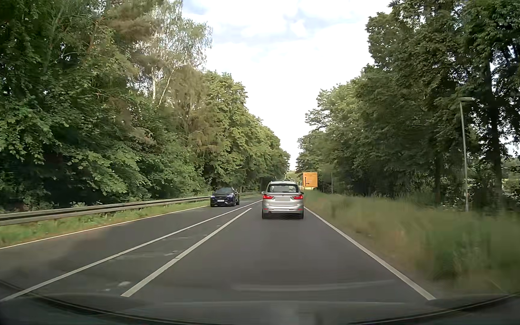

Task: Follow the waypoints while adhering to traffic rules and regulations

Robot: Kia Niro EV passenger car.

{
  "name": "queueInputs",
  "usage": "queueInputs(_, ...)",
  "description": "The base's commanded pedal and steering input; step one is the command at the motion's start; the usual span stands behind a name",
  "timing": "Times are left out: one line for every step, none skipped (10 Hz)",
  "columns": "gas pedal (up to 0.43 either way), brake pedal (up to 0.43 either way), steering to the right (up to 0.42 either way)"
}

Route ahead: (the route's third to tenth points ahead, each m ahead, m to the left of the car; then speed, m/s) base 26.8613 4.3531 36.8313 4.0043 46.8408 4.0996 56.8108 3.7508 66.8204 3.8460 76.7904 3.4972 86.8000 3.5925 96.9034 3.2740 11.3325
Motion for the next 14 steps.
queueInputs(0.118, 0.030, 0.001)
queueInputs(0.118, 0.030, 0.001)
queueInputs(0.130, 0.030, 0.001)
queueInputs(0.130, 0.030, 0.001)
queueInputs(0.130, 0.030, 0.001)
queueInputs(0.130, 0.030, 0.001)
queueInputs(0.130, 0.030, 0.001)
queueInputs(0.138, 0.030, 0.001)
queueInputs(0.138, 0.030, 0.001)
queueInputs(0.138, 0.030, 0.001)
queueInputs(0.138, 0.030, 0.001)
queueInputs(0.138, 0.030, 0.001)
queueInputs(0.138, 0.030, 0.001)
queueInputs(0.138, 0.030, 0.001)
